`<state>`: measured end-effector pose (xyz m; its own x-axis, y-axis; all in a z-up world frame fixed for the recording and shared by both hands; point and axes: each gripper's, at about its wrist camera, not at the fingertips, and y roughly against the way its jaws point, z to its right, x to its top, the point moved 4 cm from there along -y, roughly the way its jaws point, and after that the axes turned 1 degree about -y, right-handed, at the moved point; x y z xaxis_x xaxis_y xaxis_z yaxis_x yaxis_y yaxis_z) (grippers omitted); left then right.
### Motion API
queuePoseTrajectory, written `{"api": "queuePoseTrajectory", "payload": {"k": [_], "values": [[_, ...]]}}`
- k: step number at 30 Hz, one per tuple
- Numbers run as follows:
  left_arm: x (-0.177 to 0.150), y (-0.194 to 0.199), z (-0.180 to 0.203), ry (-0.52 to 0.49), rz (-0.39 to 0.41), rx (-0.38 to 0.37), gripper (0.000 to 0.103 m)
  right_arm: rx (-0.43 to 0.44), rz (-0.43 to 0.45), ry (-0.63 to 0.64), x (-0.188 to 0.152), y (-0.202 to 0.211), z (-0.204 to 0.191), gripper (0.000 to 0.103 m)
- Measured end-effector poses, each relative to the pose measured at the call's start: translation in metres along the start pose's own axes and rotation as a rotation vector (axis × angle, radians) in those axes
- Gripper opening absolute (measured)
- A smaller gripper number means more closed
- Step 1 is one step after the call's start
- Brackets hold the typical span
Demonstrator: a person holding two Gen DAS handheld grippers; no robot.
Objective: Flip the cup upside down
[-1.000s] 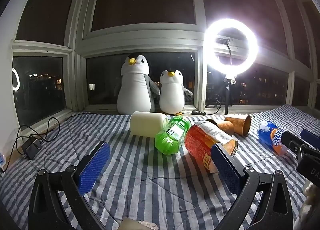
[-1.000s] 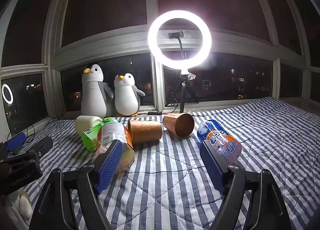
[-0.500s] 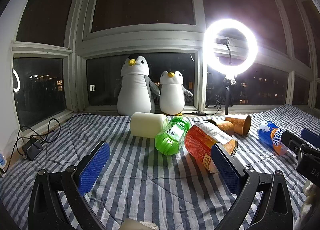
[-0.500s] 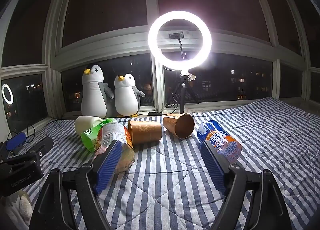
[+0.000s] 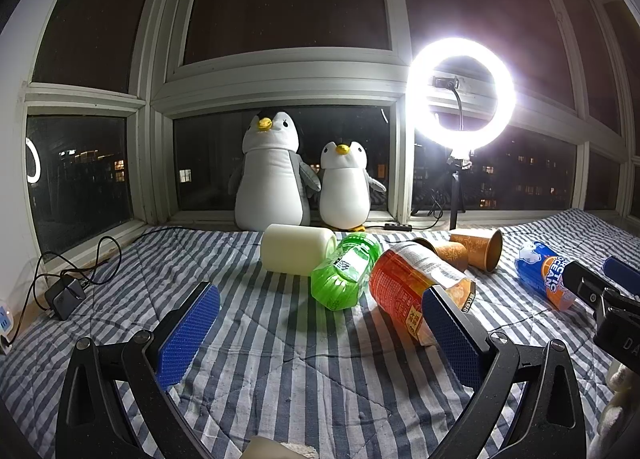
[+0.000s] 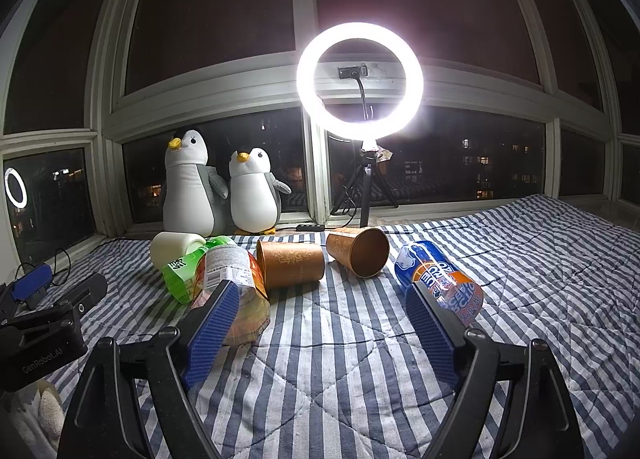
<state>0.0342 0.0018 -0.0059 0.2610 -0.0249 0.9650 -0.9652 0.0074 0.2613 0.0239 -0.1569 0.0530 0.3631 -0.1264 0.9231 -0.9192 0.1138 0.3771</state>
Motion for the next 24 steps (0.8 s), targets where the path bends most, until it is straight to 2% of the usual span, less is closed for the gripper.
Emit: {"api": "queuePoseTrajectory", "payload": {"k": [5, 9, 24], "values": [[-0.0002, 0.0003, 0.0001, 0.000, 0.000, 0.000, 0.102, 0.001, -0.002, 0.000, -0.0018, -0.0025, -0.0002, 0.084], [-0.0004, 0.0001, 0.0002, 0.000, 0.000, 0.000, 0.102, -0.001, 0.001, 0.001, -0.0010, -0.0006, 0.0007, 0.091], [-0.0007, 0.0002, 0.0001, -0.001, 0.000, 0.000, 0.102, -0.001, 0.002, 0.002, 0.0000, -0.0001, 0.0010, 0.097]]}}
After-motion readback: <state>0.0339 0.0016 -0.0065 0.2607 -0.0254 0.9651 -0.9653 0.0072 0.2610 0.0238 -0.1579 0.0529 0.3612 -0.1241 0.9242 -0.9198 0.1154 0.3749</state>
